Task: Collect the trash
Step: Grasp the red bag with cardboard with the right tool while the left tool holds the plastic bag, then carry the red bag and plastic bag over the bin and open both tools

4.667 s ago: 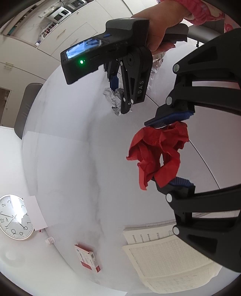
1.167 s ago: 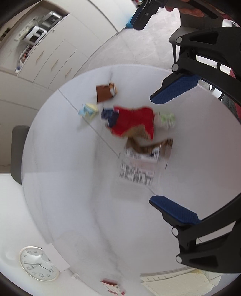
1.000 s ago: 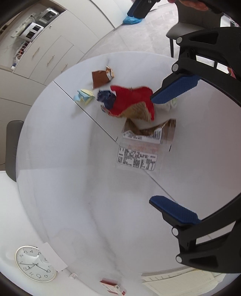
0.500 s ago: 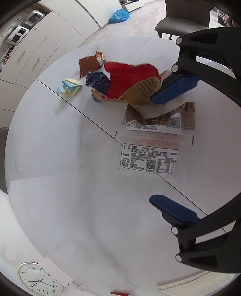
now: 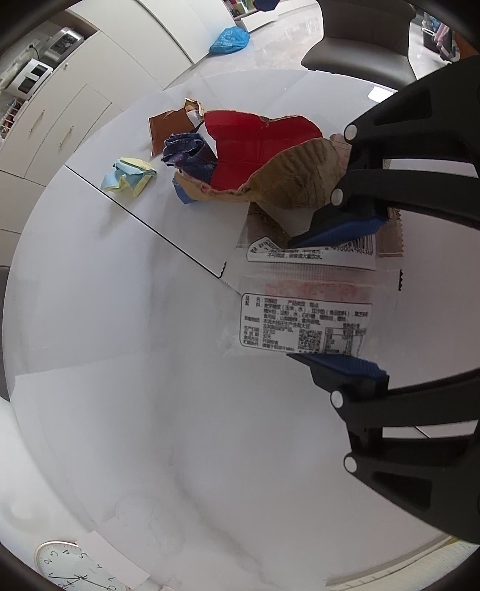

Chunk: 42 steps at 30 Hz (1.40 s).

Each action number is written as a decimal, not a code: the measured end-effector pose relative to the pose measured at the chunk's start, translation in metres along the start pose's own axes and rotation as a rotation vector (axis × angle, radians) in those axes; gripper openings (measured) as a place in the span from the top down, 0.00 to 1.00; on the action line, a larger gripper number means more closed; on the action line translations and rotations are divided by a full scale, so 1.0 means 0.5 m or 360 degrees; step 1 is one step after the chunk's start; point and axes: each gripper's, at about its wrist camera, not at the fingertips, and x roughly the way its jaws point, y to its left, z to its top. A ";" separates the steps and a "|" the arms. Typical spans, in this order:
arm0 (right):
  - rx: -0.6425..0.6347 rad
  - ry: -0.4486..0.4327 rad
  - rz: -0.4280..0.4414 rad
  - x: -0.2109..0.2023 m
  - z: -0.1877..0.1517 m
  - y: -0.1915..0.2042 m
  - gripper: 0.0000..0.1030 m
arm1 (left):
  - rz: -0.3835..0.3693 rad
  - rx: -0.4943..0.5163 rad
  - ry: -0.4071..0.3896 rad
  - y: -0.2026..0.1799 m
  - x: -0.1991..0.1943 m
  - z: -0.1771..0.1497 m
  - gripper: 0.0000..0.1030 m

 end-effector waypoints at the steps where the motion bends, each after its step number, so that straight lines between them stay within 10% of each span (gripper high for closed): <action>1: 0.0006 0.0006 0.0011 0.003 0.001 0.002 0.03 | -0.0003 -0.0011 -0.0004 0.002 -0.002 -0.003 0.52; 14: 0.0056 0.0097 0.0019 0.133 0.062 0.058 0.11 | -0.0007 -0.0143 -0.0126 0.087 -0.124 -0.073 0.53; 28: 0.0121 0.0087 -0.0190 0.209 0.056 0.090 0.89 | -0.0030 -0.0260 -0.0205 0.192 -0.206 -0.135 0.53; 42: 0.0070 -0.0107 -0.0008 0.143 0.094 0.157 0.92 | -0.0063 -0.0188 -0.0256 0.180 -0.262 -0.147 0.53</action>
